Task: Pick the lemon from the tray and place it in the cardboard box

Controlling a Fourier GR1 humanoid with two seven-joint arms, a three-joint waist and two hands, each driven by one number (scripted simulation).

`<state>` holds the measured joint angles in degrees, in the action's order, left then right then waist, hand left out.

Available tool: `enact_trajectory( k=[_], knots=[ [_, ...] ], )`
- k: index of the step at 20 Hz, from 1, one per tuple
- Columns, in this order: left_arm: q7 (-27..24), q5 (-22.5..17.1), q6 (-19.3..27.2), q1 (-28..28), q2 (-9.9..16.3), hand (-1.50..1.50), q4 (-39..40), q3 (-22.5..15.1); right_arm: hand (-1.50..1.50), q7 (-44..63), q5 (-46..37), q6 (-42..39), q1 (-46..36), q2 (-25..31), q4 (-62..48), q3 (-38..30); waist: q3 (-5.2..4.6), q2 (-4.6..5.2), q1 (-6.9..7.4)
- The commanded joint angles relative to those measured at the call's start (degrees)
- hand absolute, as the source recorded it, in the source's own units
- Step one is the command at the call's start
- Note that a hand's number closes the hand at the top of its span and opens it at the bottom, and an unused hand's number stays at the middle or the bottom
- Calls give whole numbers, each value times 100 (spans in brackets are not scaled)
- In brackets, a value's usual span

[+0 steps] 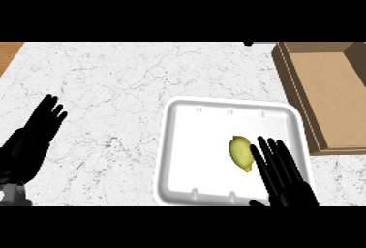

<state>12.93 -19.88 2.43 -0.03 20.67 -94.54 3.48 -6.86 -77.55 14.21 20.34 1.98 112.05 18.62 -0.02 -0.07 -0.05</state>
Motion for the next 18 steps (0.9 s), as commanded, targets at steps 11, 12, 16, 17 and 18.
enact_trajectory(
  k=[11, 12, 16, 17, 18],
  knots=[
    [58, 473, -263, -325, -371, 0, 326, 214, -150, 665, -395, -121, -425, -25, -400, 132, 2, 5, -17],
    [226, 588, -59, -141, -517, 0, -155, 73, -150, 769, -362, -290, -751, -47, -502, -85, 3, 3, -1],
    [415, 205, -486, 10, -209, 0, -281, 552, -150, 1156, -641, -134, -888, -192, -844, 73, 3, 2, 13],
    [246, 281, -541, 145, -352, 0, -233, 504, -150, 1156, -685, 60, -849, -193, -998, 155, 2, 3, 11],
    [292, 496, -205, -713, -445, 0, 481, 411, -150, 1194, -804, -237, -869, -172, -766, 174, 1, 9, -26]
  ],
)
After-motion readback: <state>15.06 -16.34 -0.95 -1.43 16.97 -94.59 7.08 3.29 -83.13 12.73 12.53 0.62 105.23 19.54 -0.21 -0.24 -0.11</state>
